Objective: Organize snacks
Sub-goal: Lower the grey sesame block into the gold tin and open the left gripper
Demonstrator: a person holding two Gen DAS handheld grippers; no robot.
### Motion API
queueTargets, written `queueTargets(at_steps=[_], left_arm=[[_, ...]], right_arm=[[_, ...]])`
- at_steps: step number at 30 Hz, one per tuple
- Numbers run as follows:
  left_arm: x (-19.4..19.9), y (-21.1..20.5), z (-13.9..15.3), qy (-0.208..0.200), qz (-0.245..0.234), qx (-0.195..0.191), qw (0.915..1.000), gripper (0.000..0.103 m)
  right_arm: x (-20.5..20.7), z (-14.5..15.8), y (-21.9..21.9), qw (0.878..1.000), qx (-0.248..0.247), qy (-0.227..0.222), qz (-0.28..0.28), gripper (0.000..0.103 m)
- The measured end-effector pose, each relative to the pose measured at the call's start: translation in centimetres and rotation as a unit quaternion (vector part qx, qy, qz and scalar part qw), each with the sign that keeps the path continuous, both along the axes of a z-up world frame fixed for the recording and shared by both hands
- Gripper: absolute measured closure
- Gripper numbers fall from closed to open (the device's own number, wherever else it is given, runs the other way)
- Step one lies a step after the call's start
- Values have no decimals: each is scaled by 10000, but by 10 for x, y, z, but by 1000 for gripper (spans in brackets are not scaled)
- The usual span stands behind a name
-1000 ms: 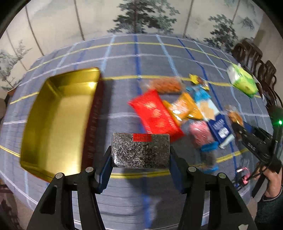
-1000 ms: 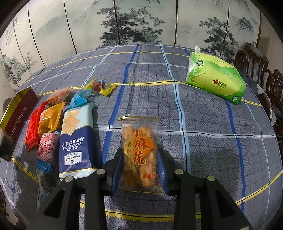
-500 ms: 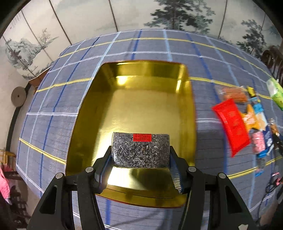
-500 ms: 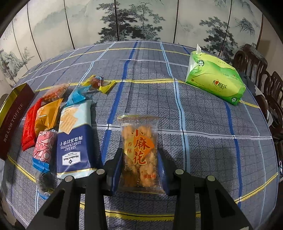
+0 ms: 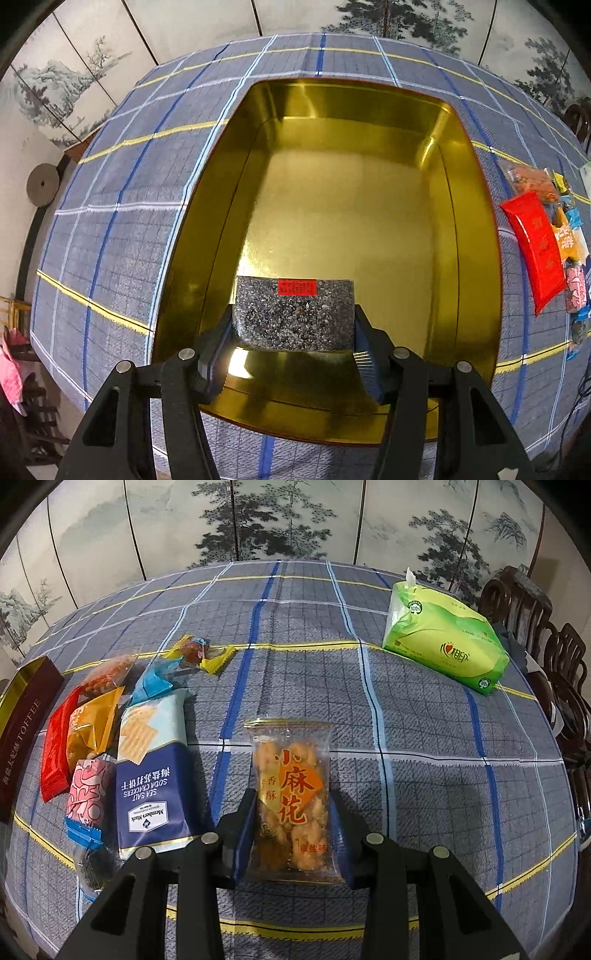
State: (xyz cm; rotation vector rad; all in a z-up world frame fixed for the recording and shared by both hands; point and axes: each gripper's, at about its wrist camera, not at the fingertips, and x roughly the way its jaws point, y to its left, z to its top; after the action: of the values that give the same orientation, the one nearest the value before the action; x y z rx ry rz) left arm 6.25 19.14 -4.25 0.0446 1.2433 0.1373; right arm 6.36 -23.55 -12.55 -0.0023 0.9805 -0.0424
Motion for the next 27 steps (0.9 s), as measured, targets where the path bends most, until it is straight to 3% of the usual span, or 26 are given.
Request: queueTargets(at_steps=[20, 27], left_arm=[[-4, 8, -4, -24, 113, -219, 9997, 47], [-7, 7, 6, -178, 74, -293, 9994, 37]], right_arm=[[1, -1, 0, 9999, -6, -10, -112, 66], [-3, 1, 0, 9997, -23, -76, -210, 66]])
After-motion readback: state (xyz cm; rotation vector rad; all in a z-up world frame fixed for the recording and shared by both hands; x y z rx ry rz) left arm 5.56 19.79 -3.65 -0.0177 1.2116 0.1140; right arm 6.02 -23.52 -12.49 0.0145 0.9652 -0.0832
